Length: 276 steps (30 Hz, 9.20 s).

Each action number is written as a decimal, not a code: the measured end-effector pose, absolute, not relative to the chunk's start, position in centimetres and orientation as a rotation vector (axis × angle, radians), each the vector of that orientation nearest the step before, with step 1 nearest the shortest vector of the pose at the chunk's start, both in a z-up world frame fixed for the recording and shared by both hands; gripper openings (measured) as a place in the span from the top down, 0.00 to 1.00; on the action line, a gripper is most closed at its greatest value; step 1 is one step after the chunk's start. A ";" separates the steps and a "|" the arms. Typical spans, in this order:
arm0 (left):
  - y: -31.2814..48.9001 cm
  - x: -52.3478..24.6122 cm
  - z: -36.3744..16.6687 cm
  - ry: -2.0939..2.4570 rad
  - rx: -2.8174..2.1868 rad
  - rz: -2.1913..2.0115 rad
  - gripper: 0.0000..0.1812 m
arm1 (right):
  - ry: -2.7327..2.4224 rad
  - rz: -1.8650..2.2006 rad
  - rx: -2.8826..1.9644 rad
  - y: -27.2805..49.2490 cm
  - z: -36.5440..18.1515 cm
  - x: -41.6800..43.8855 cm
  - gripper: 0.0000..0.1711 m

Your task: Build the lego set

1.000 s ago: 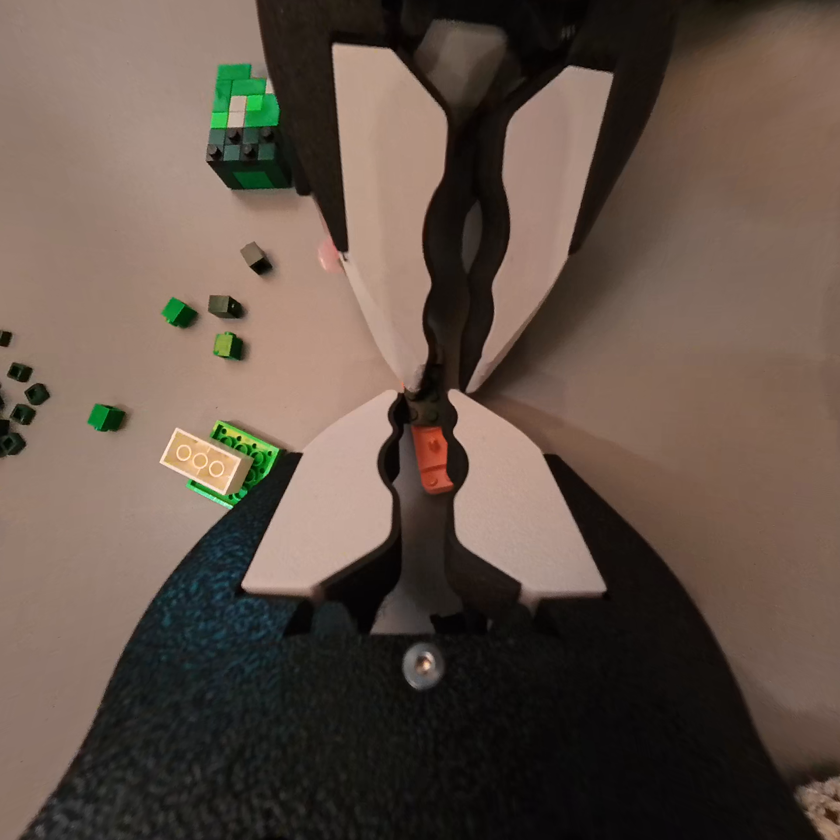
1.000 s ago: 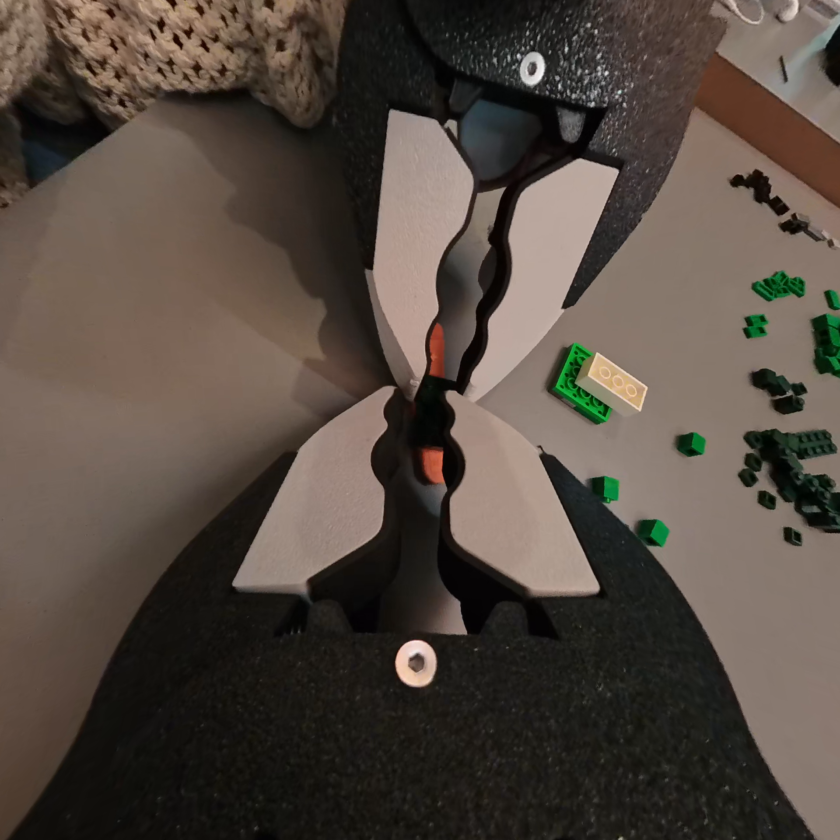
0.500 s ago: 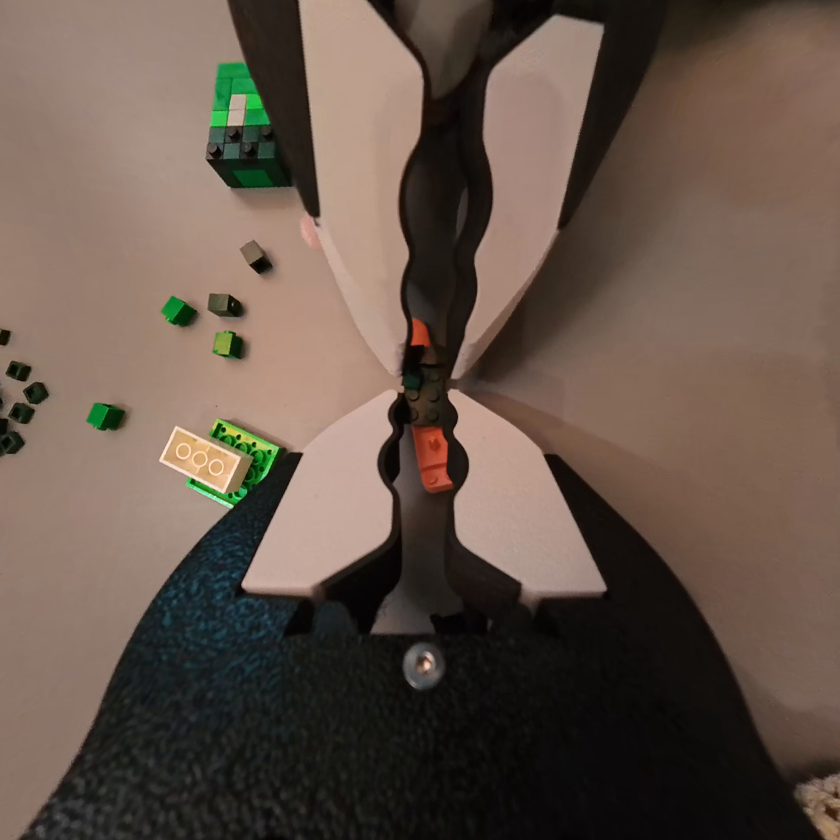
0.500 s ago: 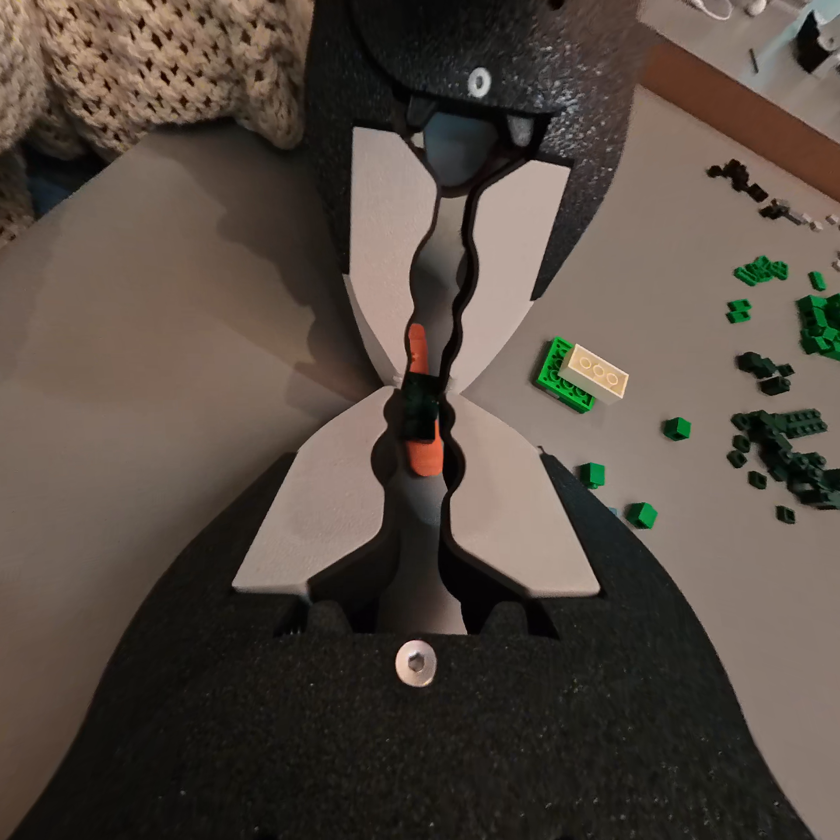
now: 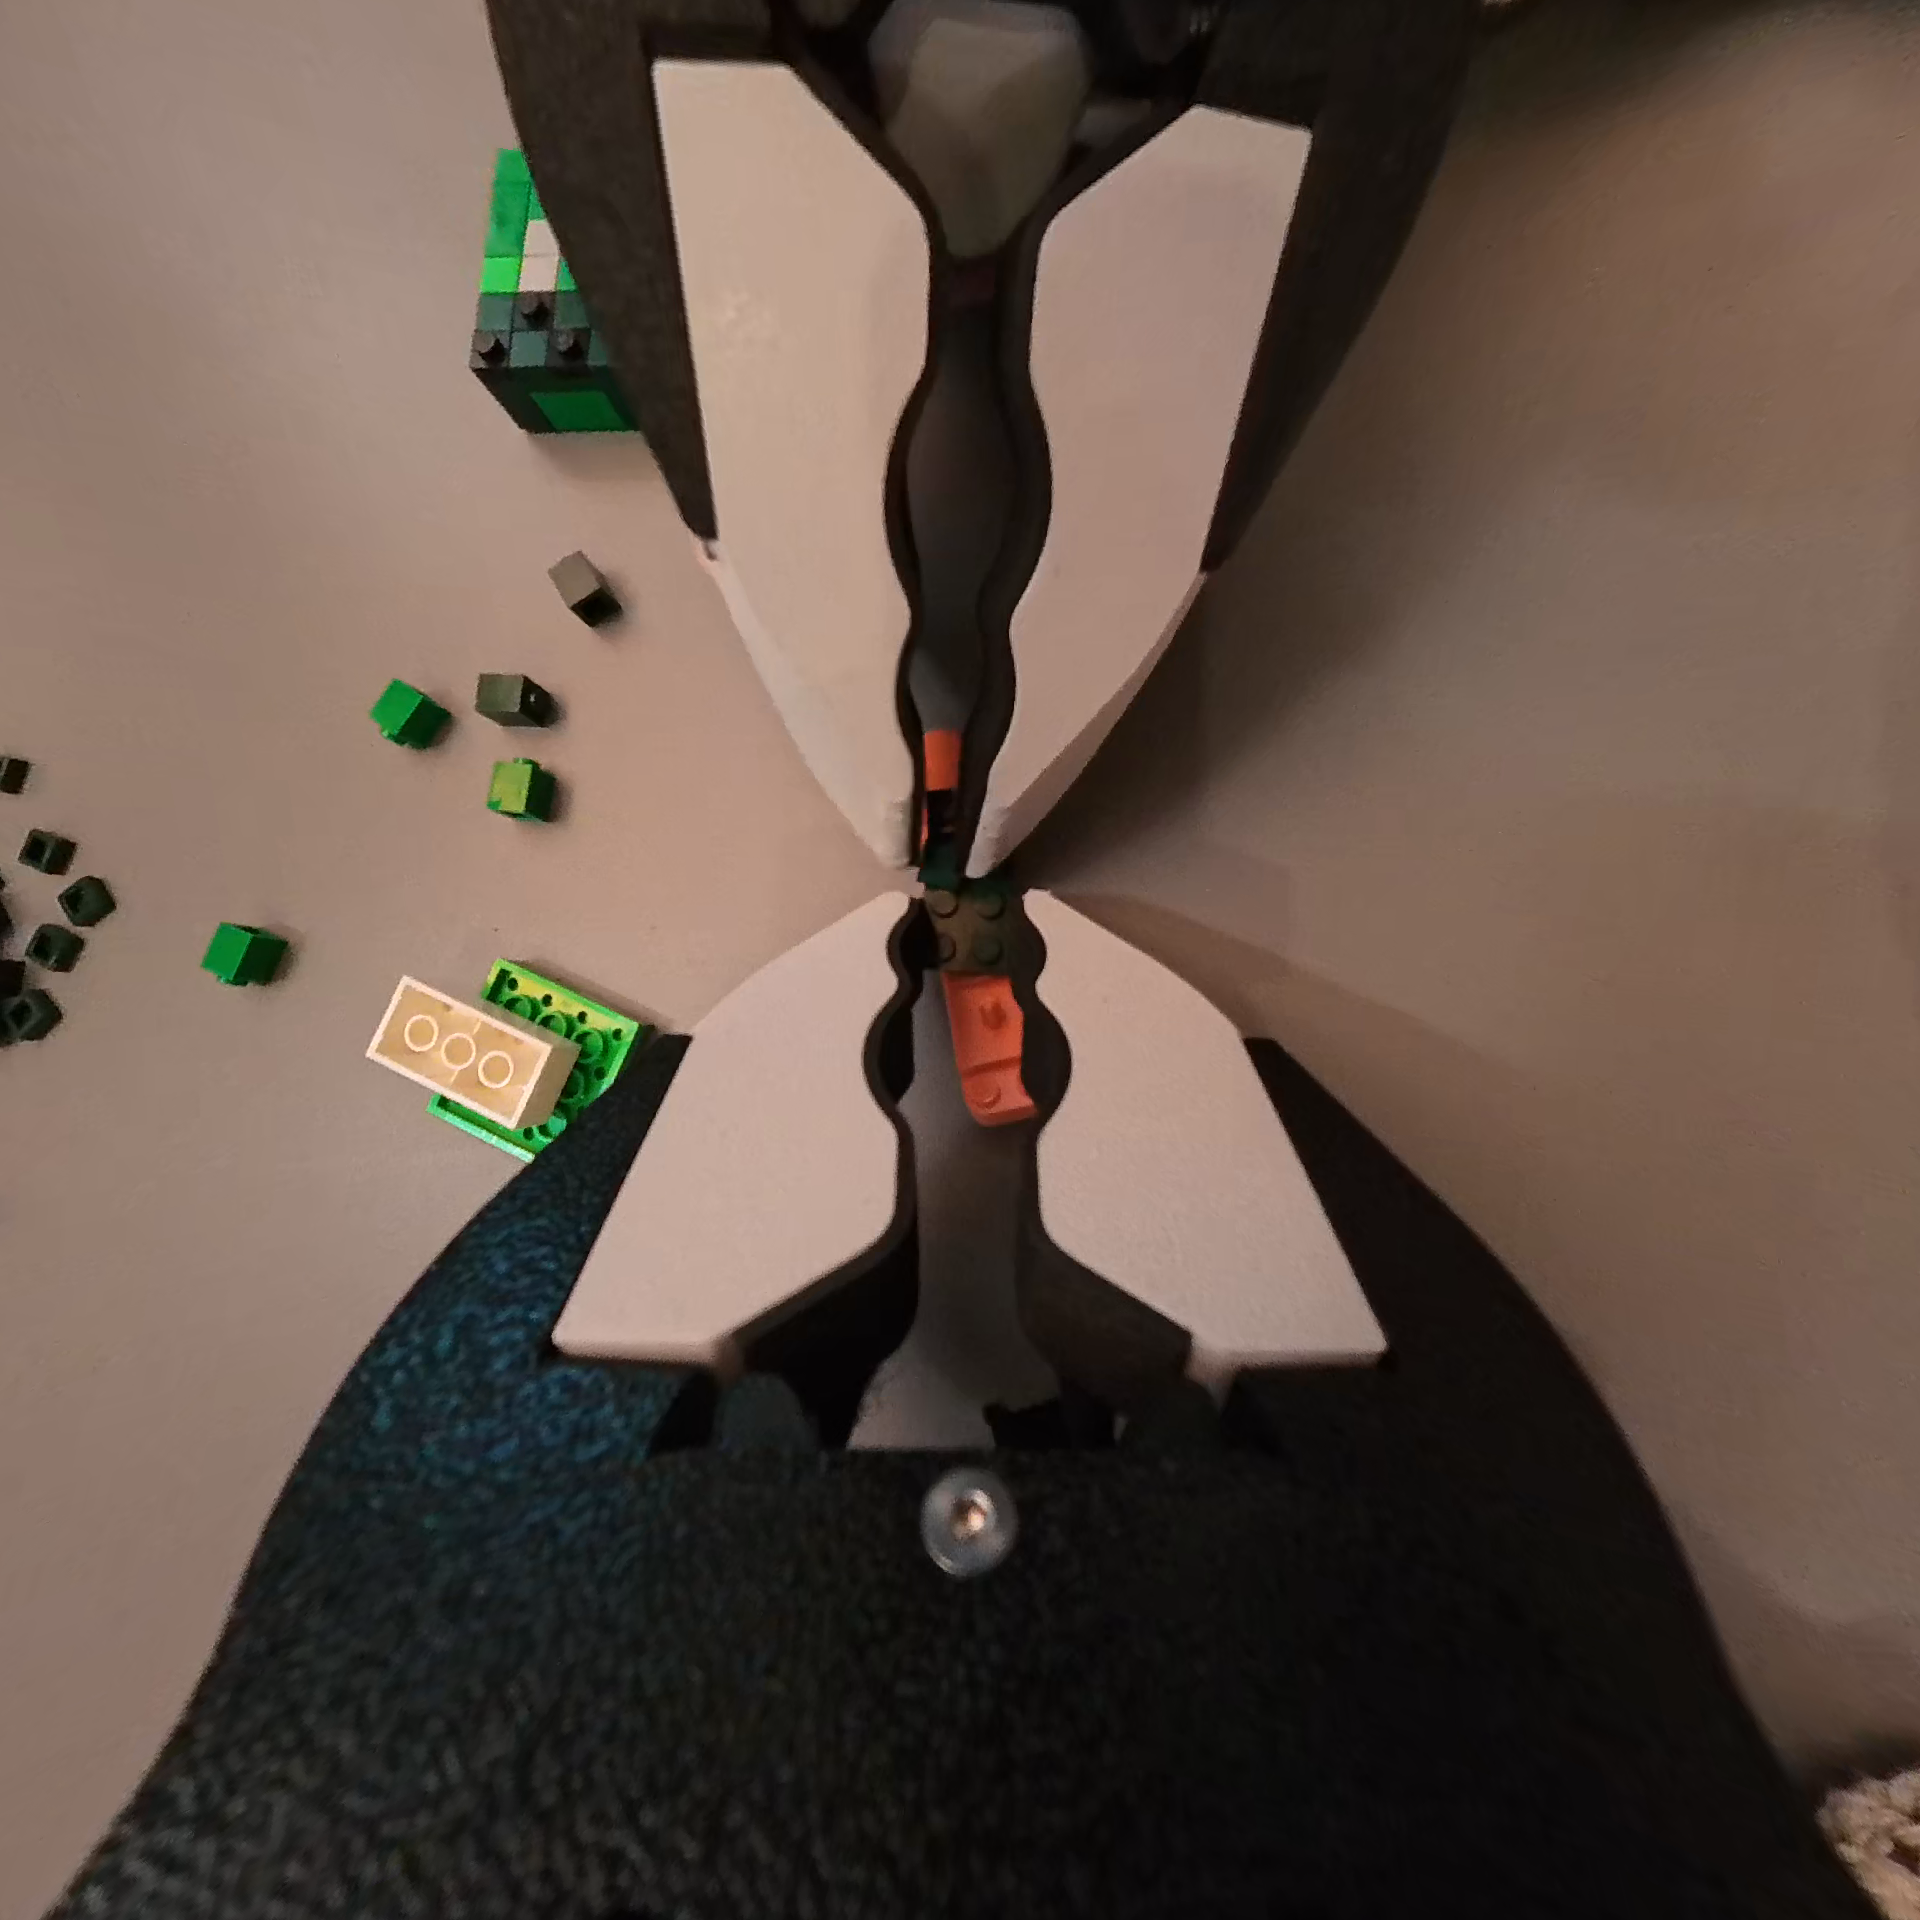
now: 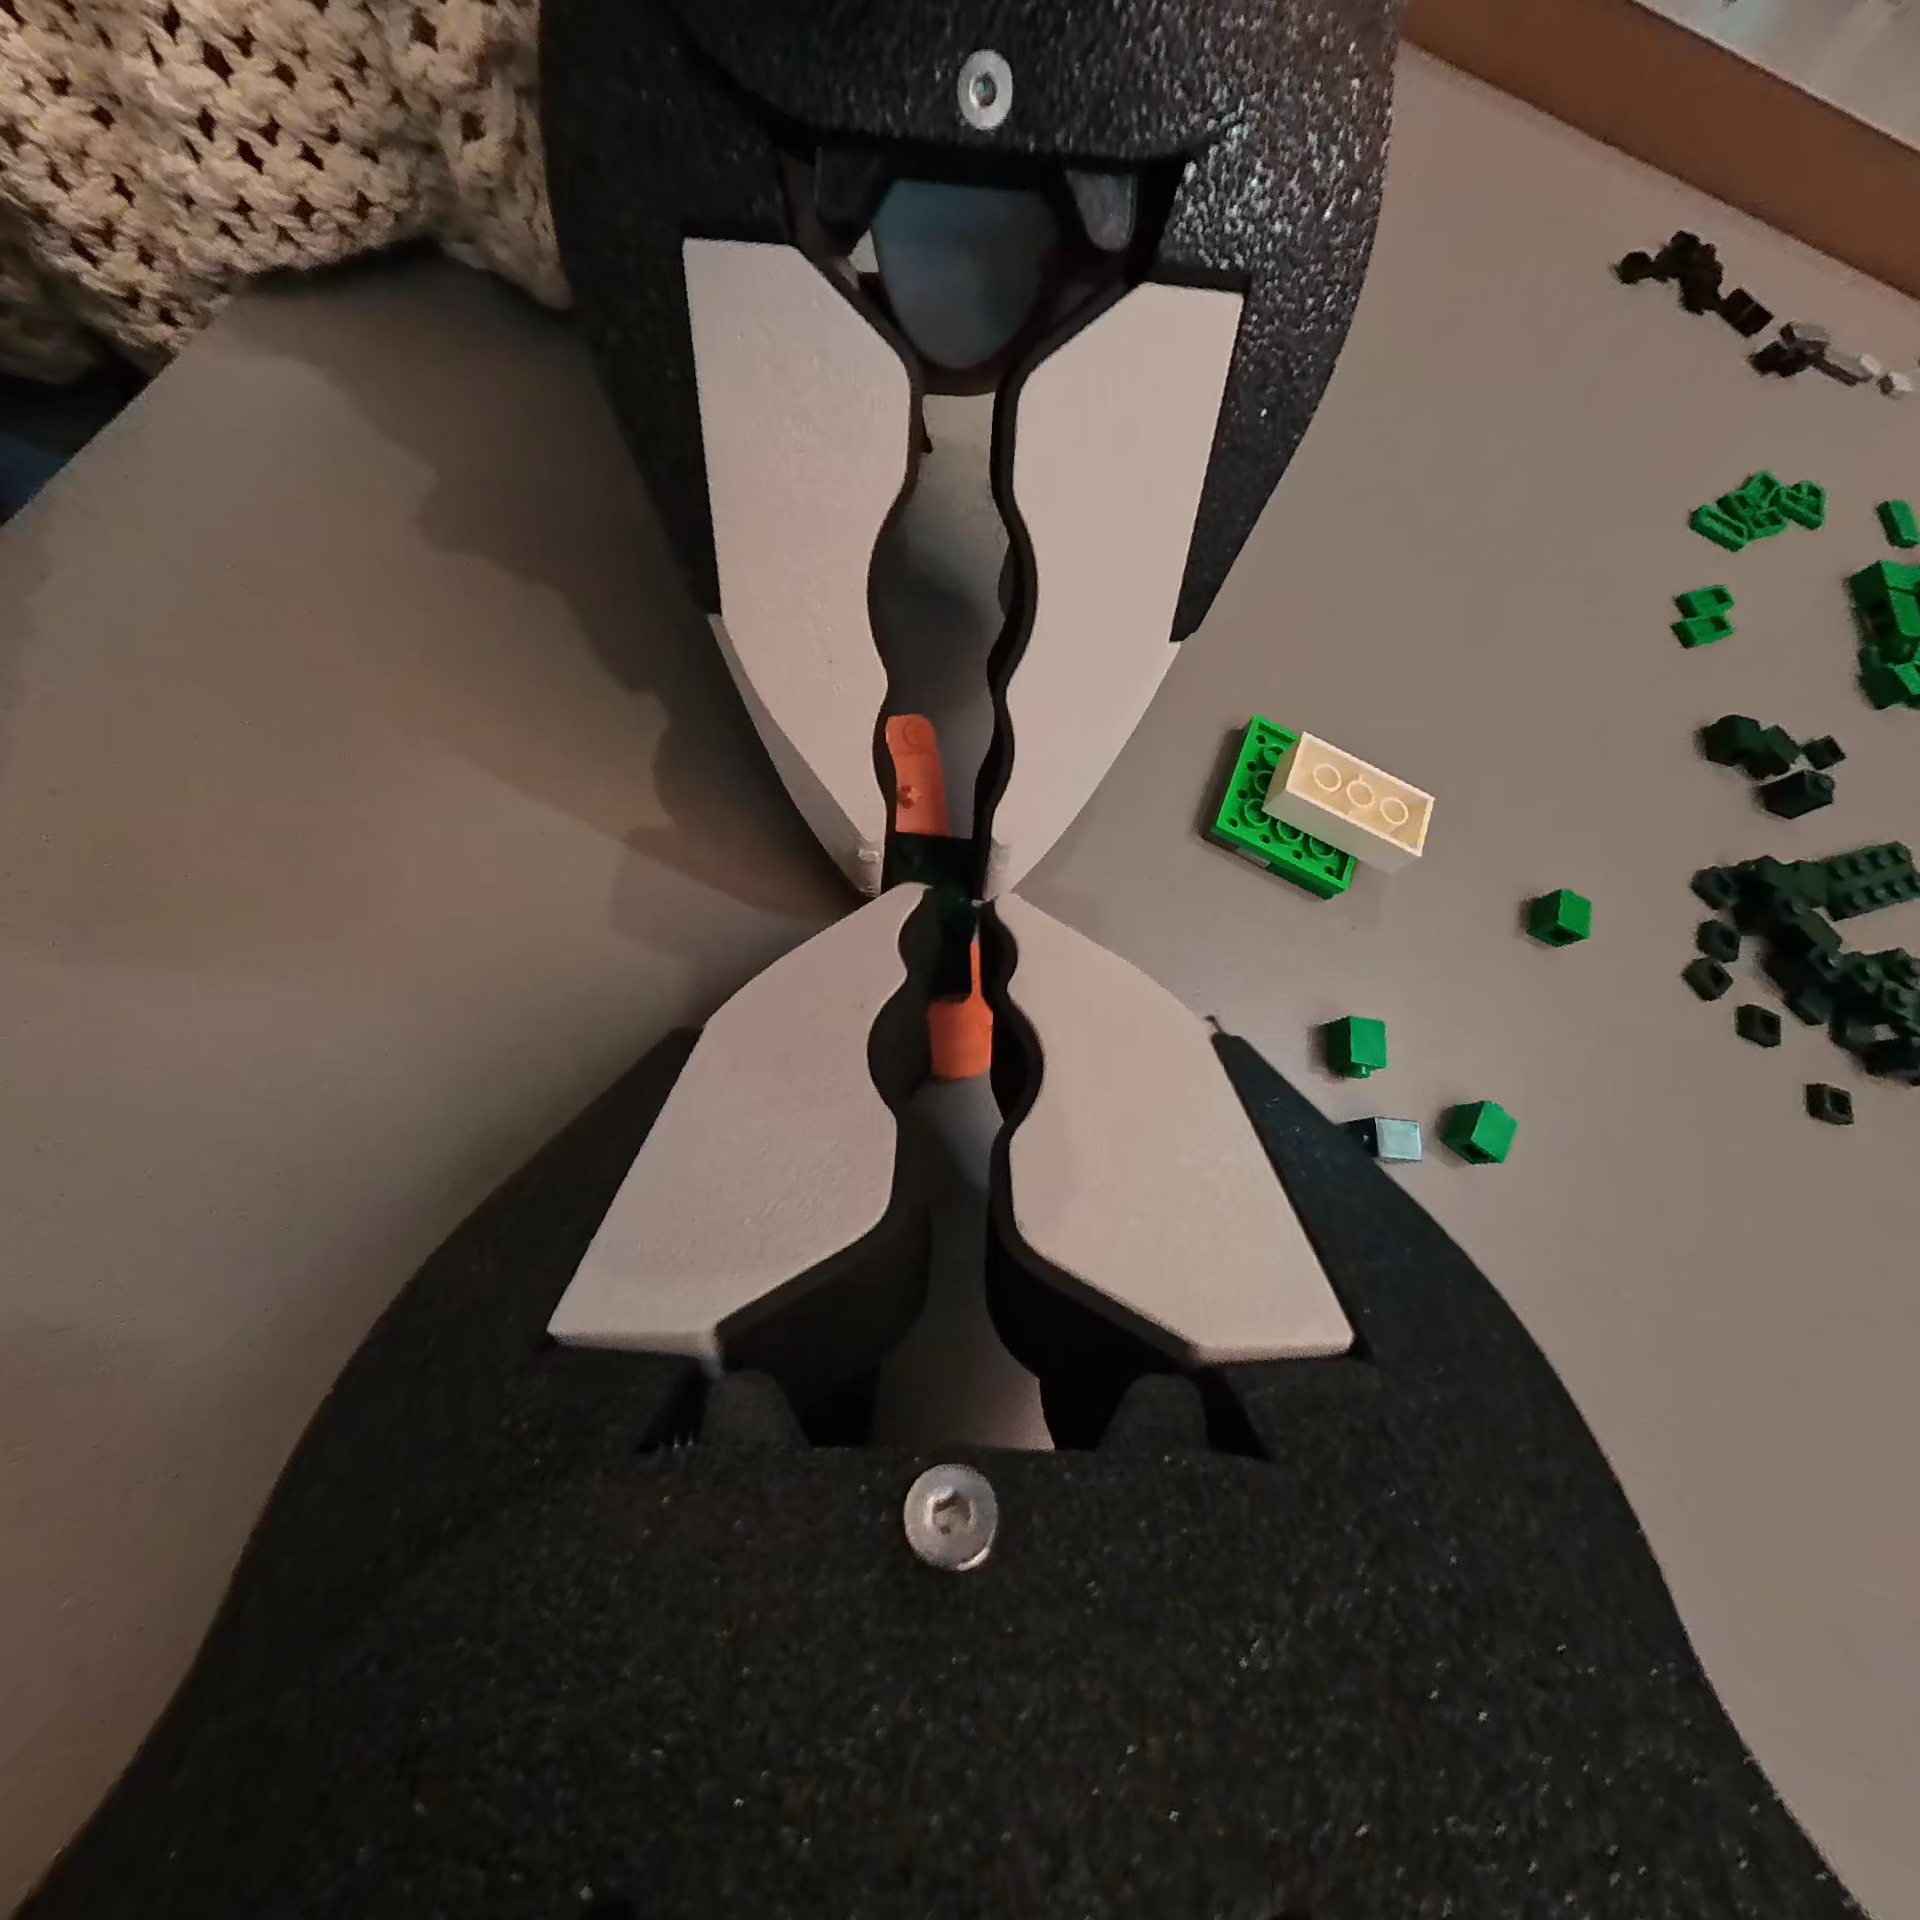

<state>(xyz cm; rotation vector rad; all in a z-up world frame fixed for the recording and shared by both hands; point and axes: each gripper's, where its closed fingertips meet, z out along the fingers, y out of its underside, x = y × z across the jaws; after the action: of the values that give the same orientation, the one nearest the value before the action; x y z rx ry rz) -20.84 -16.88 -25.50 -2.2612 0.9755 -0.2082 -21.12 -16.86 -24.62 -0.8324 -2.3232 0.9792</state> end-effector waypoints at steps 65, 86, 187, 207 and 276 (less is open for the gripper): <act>-16.6 -22.1 -24.9 0.855 -2.264 -0.209 0.92 | -2.052 0.642 -0.424 -15.5 -23.8 -21.1 0.78; -15.9 -22.1 -23.9 0.636 -2.289 -0.317 0.92 | -1.905 0.061 -0.150 -14.5 -24.2 -24.0 0.90; -14.1 -21.0 -20.8 0.548 -1.998 -0.426 0.92 | -1.824 0.404 -0.388 -13.4 -21.5 -23.5 0.95; -13.7 -20.8 -20.0 0.620 -1.891 -0.309 0.92 | -1.715 0.171 -0.170 -12.8 -19.9 -23.2 0.95; -6.5 -37.0 -21.3 0.250 -1.917 0.227 0.92 | -1.463 0.311 -0.809 -3.0 -19.3 -22.5 1.00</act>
<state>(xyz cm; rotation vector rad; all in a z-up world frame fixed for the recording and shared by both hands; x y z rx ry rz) -37.04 -6.54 -21.25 -1.9168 0.2497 0.2271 -22.49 -3.00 -19.30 -0.8089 -1.4631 0.3115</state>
